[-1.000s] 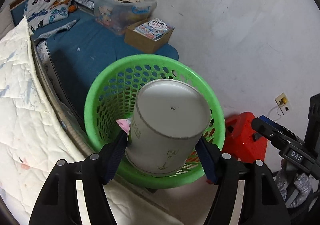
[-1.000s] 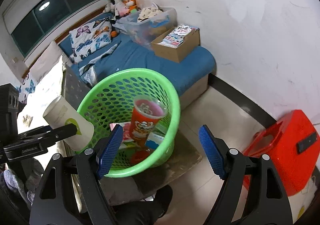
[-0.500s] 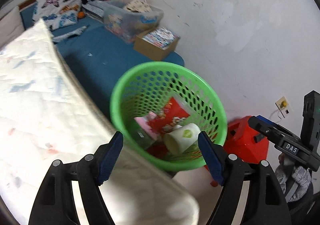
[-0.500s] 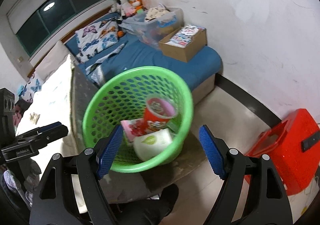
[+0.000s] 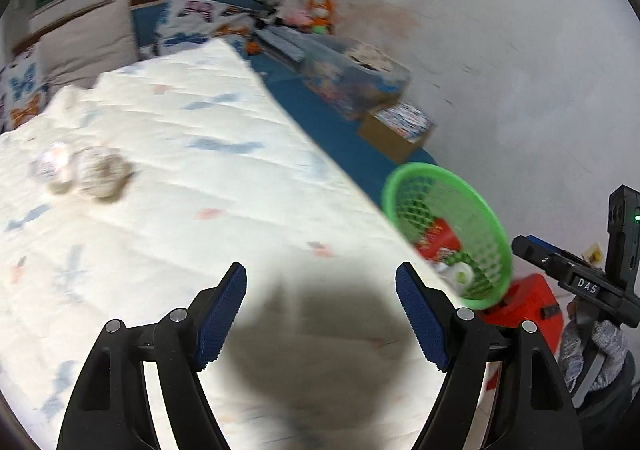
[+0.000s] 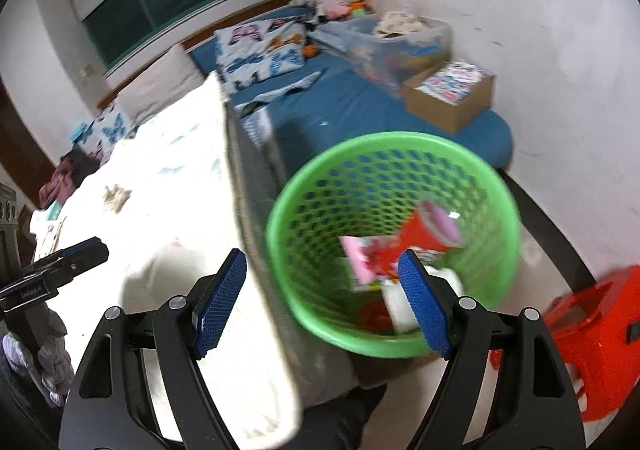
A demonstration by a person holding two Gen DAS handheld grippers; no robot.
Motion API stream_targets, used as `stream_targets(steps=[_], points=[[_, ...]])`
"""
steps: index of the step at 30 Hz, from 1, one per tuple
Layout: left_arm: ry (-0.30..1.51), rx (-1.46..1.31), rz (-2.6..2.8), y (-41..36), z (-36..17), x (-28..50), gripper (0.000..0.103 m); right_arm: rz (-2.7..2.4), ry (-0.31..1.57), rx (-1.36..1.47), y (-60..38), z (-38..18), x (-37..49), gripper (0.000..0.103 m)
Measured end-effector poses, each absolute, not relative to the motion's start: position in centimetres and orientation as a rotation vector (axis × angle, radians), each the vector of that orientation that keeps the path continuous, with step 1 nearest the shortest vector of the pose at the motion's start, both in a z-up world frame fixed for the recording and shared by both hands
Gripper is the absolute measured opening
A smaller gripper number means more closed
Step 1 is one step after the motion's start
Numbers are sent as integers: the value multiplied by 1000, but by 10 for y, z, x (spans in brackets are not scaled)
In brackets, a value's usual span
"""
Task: Collect trash
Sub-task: 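Move back to the bed and grasp the crumpled white plastic bag with the right tool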
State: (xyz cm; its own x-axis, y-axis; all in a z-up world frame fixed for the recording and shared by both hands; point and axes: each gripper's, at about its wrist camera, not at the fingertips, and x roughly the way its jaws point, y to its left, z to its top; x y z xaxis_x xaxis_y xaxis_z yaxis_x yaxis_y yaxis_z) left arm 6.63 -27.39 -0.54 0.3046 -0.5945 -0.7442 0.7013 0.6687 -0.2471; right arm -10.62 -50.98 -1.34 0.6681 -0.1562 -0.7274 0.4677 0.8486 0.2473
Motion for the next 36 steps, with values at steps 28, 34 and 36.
stream_targets(steps=[28,34,36], points=[[874,-10,-351,-62,-10,202,71,21,865,199,-341,-28,101,76],[876,1,-316,-53,-14,222,70,71,872,174,-315,-31,148,74],[879,-9,-310,-49,-15,227,70,86,875,165,-306,-33,161,74]])
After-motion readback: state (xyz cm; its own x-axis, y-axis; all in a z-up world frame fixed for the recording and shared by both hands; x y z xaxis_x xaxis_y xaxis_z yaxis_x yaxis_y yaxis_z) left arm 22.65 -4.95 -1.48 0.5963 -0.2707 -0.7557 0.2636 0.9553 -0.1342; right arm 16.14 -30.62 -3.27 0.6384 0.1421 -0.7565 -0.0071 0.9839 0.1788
